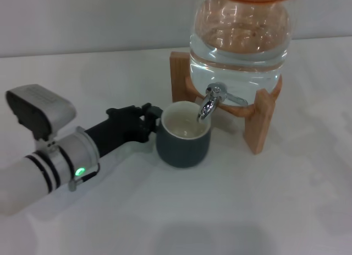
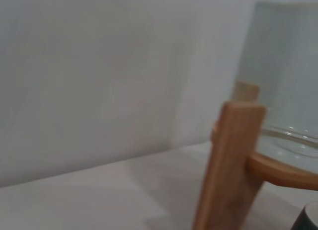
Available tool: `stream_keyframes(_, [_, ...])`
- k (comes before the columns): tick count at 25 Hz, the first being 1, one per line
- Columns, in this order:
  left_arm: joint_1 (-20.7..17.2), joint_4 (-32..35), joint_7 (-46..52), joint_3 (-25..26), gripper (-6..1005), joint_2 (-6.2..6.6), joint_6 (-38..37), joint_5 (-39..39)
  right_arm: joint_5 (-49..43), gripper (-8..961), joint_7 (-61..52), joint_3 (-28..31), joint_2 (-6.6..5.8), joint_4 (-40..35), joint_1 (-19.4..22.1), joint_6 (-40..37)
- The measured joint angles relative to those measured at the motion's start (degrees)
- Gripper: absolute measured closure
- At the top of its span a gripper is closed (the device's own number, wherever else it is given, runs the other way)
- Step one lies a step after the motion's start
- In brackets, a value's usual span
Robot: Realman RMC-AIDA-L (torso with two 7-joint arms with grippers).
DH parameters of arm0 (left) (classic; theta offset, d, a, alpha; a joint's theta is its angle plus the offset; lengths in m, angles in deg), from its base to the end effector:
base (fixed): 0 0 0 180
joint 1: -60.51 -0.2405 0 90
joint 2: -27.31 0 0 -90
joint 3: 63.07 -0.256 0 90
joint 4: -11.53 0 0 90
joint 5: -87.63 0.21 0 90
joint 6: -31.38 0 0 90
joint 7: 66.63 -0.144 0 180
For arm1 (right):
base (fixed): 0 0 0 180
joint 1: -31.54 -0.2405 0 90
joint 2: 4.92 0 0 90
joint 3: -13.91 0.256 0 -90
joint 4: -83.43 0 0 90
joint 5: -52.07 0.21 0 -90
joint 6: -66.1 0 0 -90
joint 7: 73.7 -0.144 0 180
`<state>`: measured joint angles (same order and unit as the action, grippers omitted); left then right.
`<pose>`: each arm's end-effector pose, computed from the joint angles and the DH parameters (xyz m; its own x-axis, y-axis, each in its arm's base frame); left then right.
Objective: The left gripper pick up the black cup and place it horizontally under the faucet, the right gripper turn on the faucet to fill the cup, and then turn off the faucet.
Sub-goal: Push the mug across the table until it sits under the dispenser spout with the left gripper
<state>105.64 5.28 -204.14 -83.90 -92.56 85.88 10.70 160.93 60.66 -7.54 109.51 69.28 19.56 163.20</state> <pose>-0.2390 0.3620 -0.1134 0.7288 0.3369 0.5961 0.6144 -0.7061 -0.3520 0.3654 0.2405 0.0950 0.4956 0.2311 -0.8373 -0.7644 -0.3417 -0.5468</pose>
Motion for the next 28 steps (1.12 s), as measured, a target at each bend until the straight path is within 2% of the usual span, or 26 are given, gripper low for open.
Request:
stream_keyframes(8, [2.1,-4.2,-6.3,0.6,819,-0.4,-0.9,0.0,0.0,146,0.1,0.0,0.0,0.0,-0.2,0.0])
stream_keyframes(23, [2.2,-4.3,-6.7,0.6,804,-0.39,-1.0,1.4,0.0,149,0.1,0.0,0.09,0.3,-0.3,-0.2])
stream_keyframes(28, [2.1,-4.3,-6.6,0.5,575,-0.24,-1.7,1.5,0.0,150,0.1,0.0,0.09,0.5,-0.3,-0.2])
